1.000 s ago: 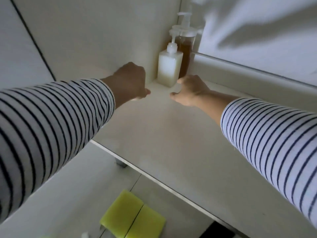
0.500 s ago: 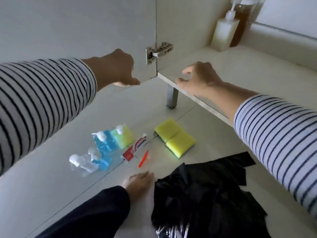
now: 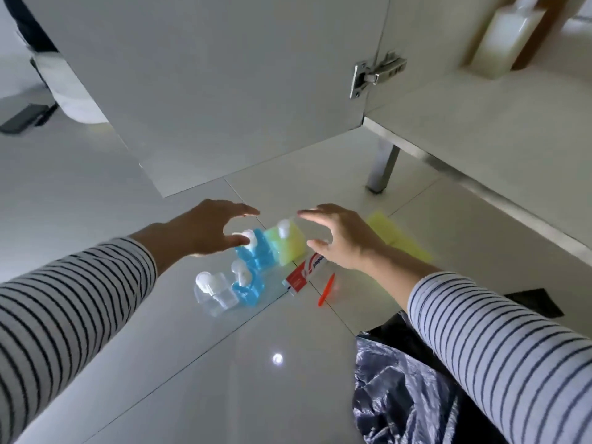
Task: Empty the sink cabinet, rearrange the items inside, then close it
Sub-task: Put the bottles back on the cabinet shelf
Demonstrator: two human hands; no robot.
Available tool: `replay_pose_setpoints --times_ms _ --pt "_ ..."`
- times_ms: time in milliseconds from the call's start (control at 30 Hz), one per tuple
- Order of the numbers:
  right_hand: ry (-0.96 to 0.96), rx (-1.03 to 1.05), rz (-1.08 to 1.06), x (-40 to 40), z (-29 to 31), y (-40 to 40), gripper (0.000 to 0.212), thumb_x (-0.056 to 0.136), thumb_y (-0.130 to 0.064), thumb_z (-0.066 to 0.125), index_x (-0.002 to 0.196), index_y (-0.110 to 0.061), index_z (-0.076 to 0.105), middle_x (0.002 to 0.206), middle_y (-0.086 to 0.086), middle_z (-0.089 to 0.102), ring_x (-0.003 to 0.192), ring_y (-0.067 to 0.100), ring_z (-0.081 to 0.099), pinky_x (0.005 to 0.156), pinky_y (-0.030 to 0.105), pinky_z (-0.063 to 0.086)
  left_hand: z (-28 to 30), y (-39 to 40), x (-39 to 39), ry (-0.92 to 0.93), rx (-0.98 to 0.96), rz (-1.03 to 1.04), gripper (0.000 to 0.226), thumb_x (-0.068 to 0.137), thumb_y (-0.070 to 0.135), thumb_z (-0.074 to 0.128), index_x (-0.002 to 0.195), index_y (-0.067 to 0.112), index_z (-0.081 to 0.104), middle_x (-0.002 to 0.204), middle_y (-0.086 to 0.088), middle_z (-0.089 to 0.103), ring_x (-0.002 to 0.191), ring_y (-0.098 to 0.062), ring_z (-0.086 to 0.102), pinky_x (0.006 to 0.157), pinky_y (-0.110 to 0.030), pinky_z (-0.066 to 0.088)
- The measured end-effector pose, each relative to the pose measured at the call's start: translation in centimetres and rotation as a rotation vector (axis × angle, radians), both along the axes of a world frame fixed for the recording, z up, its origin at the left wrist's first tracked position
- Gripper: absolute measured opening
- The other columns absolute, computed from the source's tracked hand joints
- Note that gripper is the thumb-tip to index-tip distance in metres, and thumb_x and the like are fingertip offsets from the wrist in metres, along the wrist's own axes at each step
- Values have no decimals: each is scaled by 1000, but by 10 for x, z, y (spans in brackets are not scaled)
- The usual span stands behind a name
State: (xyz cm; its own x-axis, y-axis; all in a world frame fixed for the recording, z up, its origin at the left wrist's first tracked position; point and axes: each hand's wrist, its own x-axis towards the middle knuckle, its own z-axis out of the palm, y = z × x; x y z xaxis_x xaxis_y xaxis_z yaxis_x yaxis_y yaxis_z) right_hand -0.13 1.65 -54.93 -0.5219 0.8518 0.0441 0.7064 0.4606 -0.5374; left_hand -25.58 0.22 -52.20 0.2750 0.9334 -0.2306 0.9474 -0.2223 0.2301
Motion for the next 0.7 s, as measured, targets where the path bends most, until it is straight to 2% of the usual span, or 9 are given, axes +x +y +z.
replay_pose_setpoints --times_ms 167,267,333,433,500,600,700 --pt "25 -2 -41 -20 -47 8 62 84 -23 67 137 -41 40 141 0 42 126 17 45 101 21 34 -41 6 -33 -114 40 -83 59 85 33 64 137 38 37 135 5 52 122 -15 47 98 -15 22" --pt "43 36 -70 -31 -68 9 65 82 -22 69 137 -40 40 143 2 40 127 18 45 95 15 31 -60 8 -45 -134 -24 -129 72 85 30 64 140 39 19 137 4 49 125 -14 44 98 -11 19" --pt "47 32 -83 -38 -80 11 67 82 -21 70 139 -37 38 144 3 38 129 18 44 94 14 31 -72 10 -51 -89 -105 -161 75 86 34 62 139 46 10 145 6 38 132 -13 36 104 -16 18" --pt "96 52 -93 -46 -97 15 70 79 -19 73 139 -33 39 141 8 42 124 24 49 93 22 41 -86 14 -57 -78 -187 -171 75 87 37 60 134 60 8 153 10 23 139 -12 23 113 -30 18" --pt "109 48 -110 -50 -105 19 73 78 -20 74 139 -34 38 141 9 42 122 26 51 94 32 48 -91 16 -56 -109 -197 -165 79 86 35 62 133 62 5 153 13 20 140 -12 21 112 -31 18" --pt "117 -10 -122 -55 -113 27 76 77 -27 73 140 -42 33 137 7 46 128 23 45 99 40 46 -99 20 -56 -169 -187 -172 87 84 35 65 133 65 1 151 21 22 138 -9 24 111 -30 20" --pt "159 -71 -114 -58 -118 36 78 73 -34 73 139 -47 32 131 3 50 133 17 38 104 36 41 -106 25 -57 -256 -174 -148 88 80 37 69 132 67 4 144 32 25 133 -5 32 110 -29 27"
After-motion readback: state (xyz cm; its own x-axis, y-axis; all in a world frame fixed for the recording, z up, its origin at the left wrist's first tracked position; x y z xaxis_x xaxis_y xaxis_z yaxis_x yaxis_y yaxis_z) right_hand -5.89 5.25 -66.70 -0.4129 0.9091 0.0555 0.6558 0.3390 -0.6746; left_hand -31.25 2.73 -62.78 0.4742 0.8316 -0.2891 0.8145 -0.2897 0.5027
